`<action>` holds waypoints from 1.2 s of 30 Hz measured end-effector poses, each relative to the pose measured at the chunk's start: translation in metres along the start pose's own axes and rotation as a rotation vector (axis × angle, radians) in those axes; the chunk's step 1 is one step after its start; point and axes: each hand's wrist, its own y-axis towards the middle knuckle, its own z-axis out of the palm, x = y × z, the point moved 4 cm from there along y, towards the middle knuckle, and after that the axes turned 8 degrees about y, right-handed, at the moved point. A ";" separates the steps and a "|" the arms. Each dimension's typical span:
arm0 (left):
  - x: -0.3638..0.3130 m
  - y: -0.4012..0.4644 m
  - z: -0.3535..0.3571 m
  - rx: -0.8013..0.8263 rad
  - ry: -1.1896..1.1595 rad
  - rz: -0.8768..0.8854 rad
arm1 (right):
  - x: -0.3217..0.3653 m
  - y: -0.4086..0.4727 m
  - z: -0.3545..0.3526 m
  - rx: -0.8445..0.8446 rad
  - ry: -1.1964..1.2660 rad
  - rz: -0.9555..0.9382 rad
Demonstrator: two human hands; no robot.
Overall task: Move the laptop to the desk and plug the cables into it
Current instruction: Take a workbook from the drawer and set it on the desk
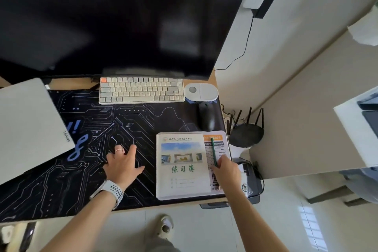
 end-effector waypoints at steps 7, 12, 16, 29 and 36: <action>0.009 0.002 -0.005 -0.013 -0.167 0.058 | 0.010 -0.001 -0.017 -0.048 0.138 0.104; 0.041 -0.003 -0.021 -0.095 -0.444 0.029 | 0.072 -0.016 -0.013 -0.029 0.279 -0.212; 0.091 -0.021 -0.038 -0.223 -0.548 -0.037 | 0.141 -0.043 0.006 0.028 0.305 -0.408; 0.334 -0.171 -0.011 -0.364 -0.614 -0.628 | 0.324 -0.247 0.174 0.470 -0.021 -1.085; 0.431 -0.253 0.037 -0.306 -0.514 -0.807 | 0.346 -0.369 0.272 0.686 -0.135 -1.290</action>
